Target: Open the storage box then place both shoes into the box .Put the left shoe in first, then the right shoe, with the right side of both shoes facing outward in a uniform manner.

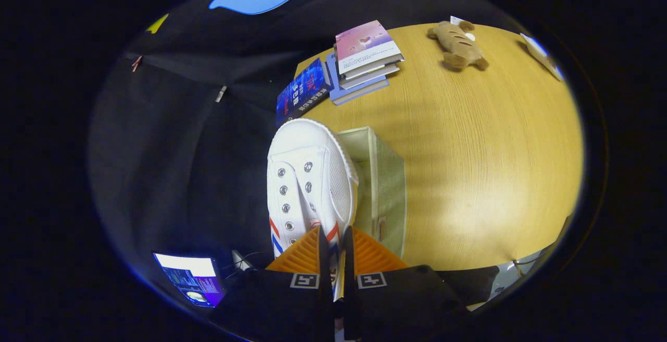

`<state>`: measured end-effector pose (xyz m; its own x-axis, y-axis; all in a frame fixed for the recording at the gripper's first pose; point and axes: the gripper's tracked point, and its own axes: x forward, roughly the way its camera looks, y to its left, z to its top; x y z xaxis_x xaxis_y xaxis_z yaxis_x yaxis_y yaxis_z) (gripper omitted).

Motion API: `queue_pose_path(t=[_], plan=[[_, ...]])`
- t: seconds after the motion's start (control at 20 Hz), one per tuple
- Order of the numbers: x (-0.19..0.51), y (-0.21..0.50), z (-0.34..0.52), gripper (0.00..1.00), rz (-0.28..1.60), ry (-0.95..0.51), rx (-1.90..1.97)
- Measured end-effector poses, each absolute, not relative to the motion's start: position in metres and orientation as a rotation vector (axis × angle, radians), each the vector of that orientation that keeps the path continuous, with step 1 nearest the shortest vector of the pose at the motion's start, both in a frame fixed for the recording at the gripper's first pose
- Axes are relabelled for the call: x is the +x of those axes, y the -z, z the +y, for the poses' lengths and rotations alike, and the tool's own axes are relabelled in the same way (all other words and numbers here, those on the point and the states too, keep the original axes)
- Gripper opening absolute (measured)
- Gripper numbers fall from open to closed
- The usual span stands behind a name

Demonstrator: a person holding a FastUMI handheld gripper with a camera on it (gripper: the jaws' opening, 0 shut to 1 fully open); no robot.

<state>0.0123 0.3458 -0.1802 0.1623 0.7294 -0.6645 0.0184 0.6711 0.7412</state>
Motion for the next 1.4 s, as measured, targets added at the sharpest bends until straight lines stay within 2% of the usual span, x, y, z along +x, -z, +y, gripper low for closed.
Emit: queue_pose_path(t=[0.1,0.2,0.25,0.4,0.8,1.1,1.4], plan=[[0.011,0.189,0.345,0.14,1.337,-0.555,0.676],[0.017,0.178,0.352,0.35,1.315,-0.574,0.761],[0.022,0.174,0.351,0.47,1.295,-0.577,0.778],[0.025,0.18,0.337,1.0,1.257,-0.59,0.696],[0.019,0.183,0.305,0.99,1.196,-0.55,0.707],[0.029,0.166,0.253,0.99,1.02,-0.483,0.67],[0.039,0.157,0.174,0.99,0.825,-0.325,0.552]])
